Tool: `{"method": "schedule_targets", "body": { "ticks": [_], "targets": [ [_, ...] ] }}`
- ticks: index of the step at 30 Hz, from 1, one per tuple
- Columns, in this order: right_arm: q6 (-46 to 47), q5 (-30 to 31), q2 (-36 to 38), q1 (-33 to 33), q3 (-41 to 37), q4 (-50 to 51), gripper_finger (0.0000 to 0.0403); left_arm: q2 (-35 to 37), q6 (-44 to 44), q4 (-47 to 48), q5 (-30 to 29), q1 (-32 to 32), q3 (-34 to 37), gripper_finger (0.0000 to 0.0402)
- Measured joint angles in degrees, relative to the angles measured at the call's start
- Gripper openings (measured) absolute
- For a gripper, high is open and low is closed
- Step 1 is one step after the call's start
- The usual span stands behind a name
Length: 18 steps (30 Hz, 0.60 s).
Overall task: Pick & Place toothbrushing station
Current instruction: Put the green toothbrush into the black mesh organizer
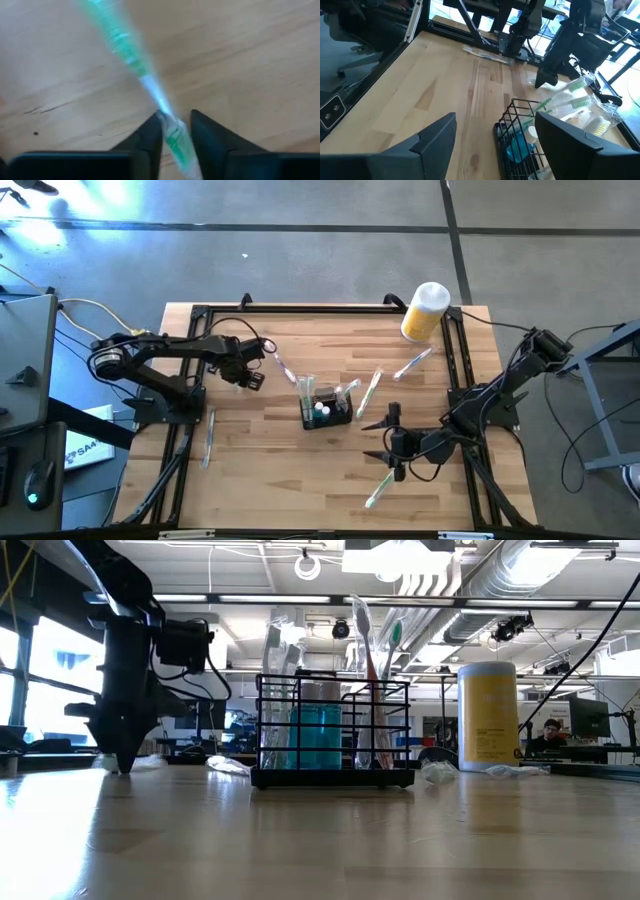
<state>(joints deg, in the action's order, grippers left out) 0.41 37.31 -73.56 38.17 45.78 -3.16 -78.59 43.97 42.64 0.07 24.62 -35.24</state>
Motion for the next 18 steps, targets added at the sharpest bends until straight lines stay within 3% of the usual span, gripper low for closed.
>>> {"method": "schedule_targets", "body": {
  "ticks": [4, 12, 18],
  "targets": [
    [-0.01, 0.01, 0.0, 0.0, 0.0, 0.0, 0.0263, 0.02, -0.2, -0.32, -1.52, -2.62, 0.0, 0.0015],
    [0.01, -0.04, 0.0, 0.0, 0.0, -0.01, 0.0263, -0.24, 0.7, 5.85, -10.5, -10.02, -3.24, 0.0005],
    [-0.04, -0.08, -0.02, 0.0, 0.0, 0.0, 0.0263, 1.23, 7.77, 19.34, -22.71, -17.94, -13.23, 0.0003]
  ]
}}
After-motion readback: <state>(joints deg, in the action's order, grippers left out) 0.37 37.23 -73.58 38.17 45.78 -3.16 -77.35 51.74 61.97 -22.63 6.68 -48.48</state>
